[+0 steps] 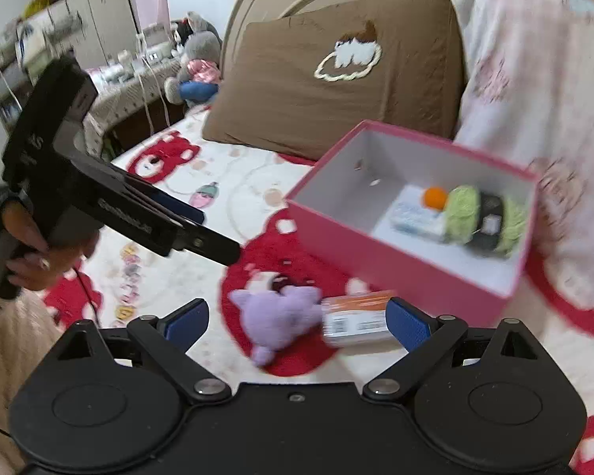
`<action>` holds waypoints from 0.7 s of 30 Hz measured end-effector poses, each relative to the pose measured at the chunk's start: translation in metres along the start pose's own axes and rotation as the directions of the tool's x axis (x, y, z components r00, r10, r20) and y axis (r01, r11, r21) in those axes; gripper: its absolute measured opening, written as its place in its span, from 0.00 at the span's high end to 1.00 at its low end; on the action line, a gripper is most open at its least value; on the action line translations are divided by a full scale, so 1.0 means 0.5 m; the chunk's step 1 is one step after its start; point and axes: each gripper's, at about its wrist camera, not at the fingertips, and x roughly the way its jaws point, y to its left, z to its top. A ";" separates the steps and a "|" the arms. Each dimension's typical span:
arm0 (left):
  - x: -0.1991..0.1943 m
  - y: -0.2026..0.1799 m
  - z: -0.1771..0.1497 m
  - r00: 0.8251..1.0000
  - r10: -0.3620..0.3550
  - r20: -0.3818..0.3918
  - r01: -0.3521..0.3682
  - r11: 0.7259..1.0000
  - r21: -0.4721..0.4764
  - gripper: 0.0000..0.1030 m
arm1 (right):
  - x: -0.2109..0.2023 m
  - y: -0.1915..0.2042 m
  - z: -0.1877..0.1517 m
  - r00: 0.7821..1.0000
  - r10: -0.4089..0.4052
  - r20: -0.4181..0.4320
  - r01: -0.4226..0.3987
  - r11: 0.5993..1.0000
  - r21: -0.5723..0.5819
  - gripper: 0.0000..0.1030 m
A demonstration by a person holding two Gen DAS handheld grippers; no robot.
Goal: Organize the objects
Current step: 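Move the open left tool down toward the purple plush toy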
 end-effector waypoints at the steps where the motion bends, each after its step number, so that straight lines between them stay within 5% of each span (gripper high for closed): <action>1: 0.003 0.004 -0.004 1.000 0.001 -0.001 -0.001 1.000 -0.001 0.15 | 0.017 -0.002 -0.007 1.000 0.014 -0.019 -0.013 1.000 0.026 0.05; 6: 0.016 0.027 -0.027 1.000 0.011 0.010 -0.011 1.000 0.011 0.14 | 0.080 -0.001 -0.039 0.998 0.044 -0.052 -0.038 0.993 0.108 0.05; 16: 0.071 0.087 -0.062 1.000 -0.002 0.017 0.002 0.999 0.034 0.14 | 0.141 0.046 -0.053 0.996 -0.028 -0.079 0.027 0.999 -0.024 0.05; 21: 0.111 0.087 -0.081 0.999 -0.010 -0.033 0.012 0.998 0.064 0.14 | 0.183 0.045 -0.059 0.996 -0.027 -0.091 0.029 0.999 0.018 0.05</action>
